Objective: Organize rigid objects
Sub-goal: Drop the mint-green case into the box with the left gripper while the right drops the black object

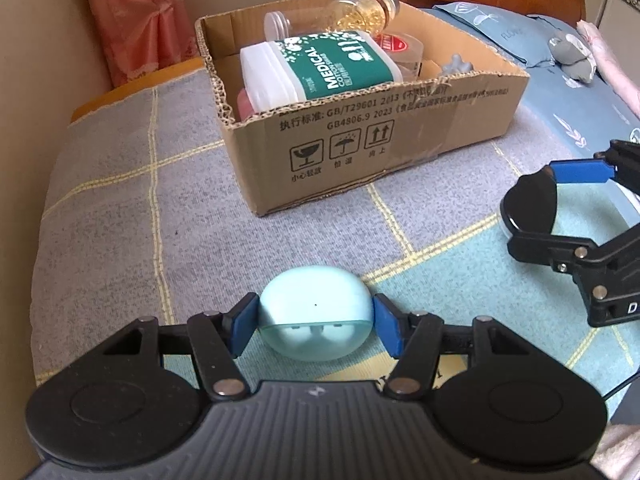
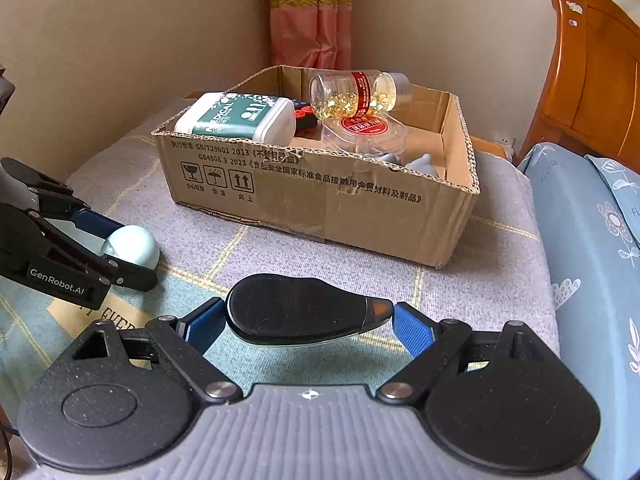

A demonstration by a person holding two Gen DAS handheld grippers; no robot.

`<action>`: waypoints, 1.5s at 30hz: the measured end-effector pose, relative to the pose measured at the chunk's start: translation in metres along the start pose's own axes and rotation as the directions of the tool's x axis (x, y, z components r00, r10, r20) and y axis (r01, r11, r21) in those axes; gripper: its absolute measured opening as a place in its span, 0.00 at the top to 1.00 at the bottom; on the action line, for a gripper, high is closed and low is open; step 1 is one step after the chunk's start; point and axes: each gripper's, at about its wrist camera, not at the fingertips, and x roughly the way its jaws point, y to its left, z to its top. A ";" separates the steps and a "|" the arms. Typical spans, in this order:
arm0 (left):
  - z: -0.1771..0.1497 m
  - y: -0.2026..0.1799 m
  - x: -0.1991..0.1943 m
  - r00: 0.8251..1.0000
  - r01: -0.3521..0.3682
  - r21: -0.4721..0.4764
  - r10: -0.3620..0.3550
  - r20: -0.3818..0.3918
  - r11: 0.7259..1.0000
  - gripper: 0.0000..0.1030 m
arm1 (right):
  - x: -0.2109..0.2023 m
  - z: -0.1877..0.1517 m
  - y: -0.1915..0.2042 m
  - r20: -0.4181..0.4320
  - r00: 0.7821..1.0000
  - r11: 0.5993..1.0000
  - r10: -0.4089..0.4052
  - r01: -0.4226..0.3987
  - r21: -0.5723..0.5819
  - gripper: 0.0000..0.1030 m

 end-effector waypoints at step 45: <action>0.177 0.008 -0.016 0.988 -0.030 0.081 0.017 0.151 0.996 0.41 | 0.028 0.120 -0.065 0.080 0.997 0.996 0.005 0.003 -0.091 0.00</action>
